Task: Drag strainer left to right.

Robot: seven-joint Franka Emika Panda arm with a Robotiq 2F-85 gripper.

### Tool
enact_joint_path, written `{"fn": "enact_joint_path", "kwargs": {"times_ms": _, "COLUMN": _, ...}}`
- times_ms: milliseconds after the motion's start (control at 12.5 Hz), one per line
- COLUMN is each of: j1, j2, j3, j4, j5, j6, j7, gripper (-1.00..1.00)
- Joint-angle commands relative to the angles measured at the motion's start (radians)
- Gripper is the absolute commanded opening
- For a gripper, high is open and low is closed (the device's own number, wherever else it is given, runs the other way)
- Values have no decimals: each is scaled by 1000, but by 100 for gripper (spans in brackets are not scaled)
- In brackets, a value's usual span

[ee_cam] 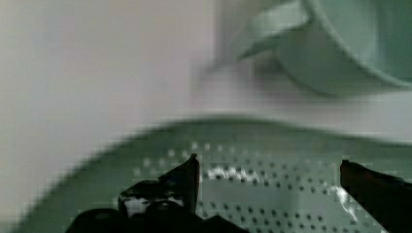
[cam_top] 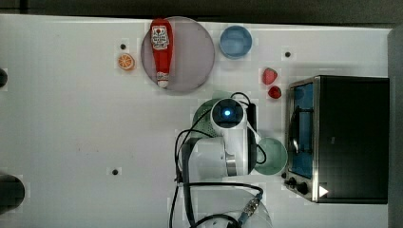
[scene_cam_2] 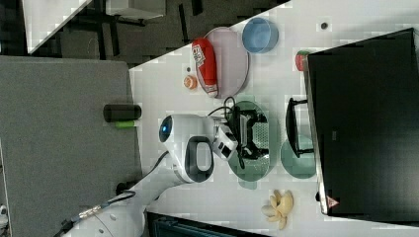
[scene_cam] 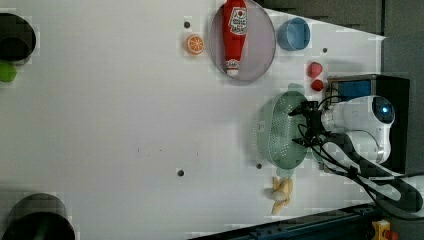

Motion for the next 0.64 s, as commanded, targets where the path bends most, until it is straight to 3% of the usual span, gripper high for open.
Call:
{"fn": "enact_joint_path", "kwargs": {"times_ms": 80, "j1": 19, "j2": -173, "j3": 76, "j4": -40, "j5": 13, "j6": -27, "j7": -214, "gripper": 100}}
{"fn": "enact_joint_path", "kwargs": {"times_ms": 240, "j1": 19, "j2": -314, "j3": 103, "j4": -48, "j5": 62, "j6": -116, "j7": -359, "gripper": 100}}
{"fn": "enact_joint_path", "kwargs": {"times_ms": 560, "j1": 19, "j2": -635, "j3": 95, "j4": -22, "j5": 285, "j6": -475, "j7": -638, "gripper": 100}}
{"fn": "enact_joint_path", "kwargs": {"times_ms": 640, "j1": 19, "j2": -704, "j3": 91, "j4": 4, "j5": 303, "j6": -562, "j7": -719, "gripper": 100}}
